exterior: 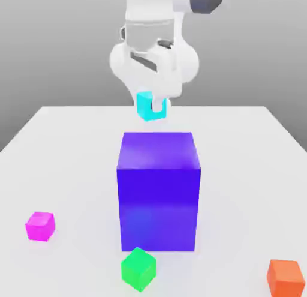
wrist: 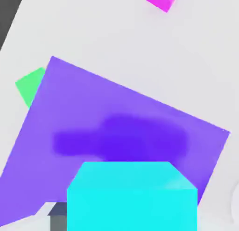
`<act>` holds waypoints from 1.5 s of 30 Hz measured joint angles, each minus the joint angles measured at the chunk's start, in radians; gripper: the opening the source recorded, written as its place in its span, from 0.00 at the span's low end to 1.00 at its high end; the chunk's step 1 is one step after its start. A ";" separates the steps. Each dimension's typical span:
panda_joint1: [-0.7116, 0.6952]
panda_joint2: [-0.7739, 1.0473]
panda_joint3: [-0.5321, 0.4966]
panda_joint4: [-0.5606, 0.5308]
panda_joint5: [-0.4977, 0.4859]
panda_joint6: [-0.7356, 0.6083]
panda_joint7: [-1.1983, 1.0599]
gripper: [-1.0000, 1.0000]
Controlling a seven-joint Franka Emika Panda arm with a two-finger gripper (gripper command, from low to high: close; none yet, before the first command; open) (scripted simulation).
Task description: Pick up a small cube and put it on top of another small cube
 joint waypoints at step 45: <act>-0.425 0.641 -0.007 0.096 -0.193 0.534 0.123 1.00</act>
